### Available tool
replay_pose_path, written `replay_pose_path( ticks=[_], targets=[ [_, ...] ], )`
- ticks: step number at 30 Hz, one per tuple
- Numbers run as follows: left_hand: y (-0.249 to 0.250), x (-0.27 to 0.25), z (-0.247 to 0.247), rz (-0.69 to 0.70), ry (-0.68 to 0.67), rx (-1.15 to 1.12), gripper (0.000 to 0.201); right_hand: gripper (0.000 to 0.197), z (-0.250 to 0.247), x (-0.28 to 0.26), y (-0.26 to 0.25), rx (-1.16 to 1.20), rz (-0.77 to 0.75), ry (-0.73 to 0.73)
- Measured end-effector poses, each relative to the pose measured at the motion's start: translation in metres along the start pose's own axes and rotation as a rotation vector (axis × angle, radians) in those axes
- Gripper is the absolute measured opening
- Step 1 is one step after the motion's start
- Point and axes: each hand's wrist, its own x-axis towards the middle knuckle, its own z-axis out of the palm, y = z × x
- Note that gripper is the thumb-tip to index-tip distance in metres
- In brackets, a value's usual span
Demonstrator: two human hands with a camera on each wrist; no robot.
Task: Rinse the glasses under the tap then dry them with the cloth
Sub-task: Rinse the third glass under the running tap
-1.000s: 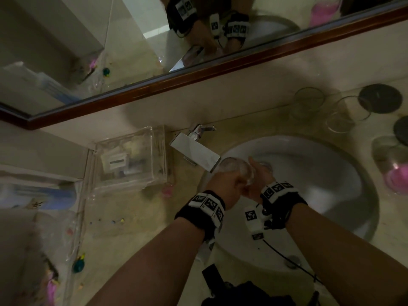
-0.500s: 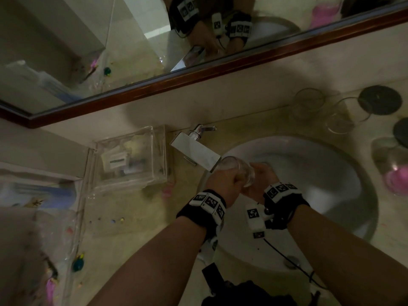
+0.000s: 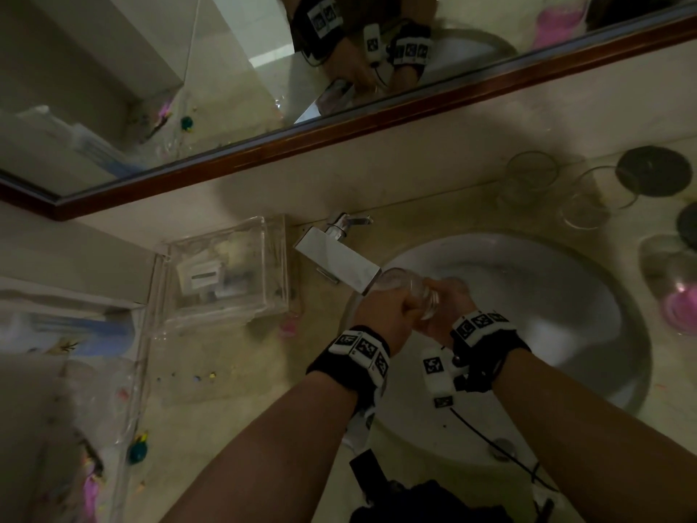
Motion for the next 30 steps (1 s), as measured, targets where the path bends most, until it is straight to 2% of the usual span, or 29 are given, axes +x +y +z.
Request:
replay_pose_path(
  ticks=[1,2,5,7,9,10,12,16,19,20,23,26,28,30],
  targets=[
    [-0.001,0.001,0.002,-0.013,-0.008,0.0,0.026,0.04,0.003,-0.003,-0.001,-0.008,0.006,0.029],
    [-0.002,0.002,0.003,-0.02,-0.04,0.006,0.029,0.046,0.0,0.003,-0.001,0.002,0.028,0.0],
    [-0.006,0.002,0.003,-0.009,-0.122,0.071,0.025,0.051,0.001,-0.002,-0.002,-0.013,0.03,0.022],
    [-0.008,0.001,0.002,-0.009,-0.073,0.045,0.022,0.047,0.002,-0.004,0.001,0.025,-0.001,0.003],
    [-0.006,0.0,0.002,-0.014,-0.027,0.027,0.021,0.034,-0.002,0.002,0.002,0.019,-0.064,0.018],
    [-0.004,-0.001,0.001,-0.015,-0.019,0.018,0.021,0.037,0.0,-0.001,0.002,0.032,-0.043,0.045],
    [0.0,-0.002,-0.001,-0.003,0.011,-0.011,0.022,0.048,0.001,0.003,0.003,0.137,-0.02,-0.011],
    [0.006,-0.004,-0.005,0.054,0.002,0.015,0.026,0.042,0.009,-0.007,0.0,0.109,-0.004,-0.005],
    [0.007,-0.004,-0.005,0.004,0.022,-0.023,0.021,0.017,0.006,-0.008,-0.004,0.019,-0.063,-0.055],
    [0.007,-0.004,-0.005,-0.017,0.027,-0.046,0.02,0.016,0.006,-0.012,-0.006,0.01,-0.075,-0.045],
    [0.007,-0.004,-0.004,-0.034,0.015,-0.049,0.023,0.022,0.003,-0.014,-0.004,-0.021,-0.123,-0.036],
    [0.006,-0.006,-0.004,-0.025,-0.015,-0.053,0.027,0.046,0.004,-0.015,-0.003,0.049,-0.036,-0.004],
    [0.005,-0.005,-0.003,-0.034,-0.08,-0.061,0.028,0.049,0.006,-0.018,-0.004,0.036,0.004,0.011],
    [0.003,-0.004,-0.001,-0.043,-0.08,-0.058,0.023,0.047,0.003,-0.015,-0.002,0.01,0.034,-0.014]
  ],
)
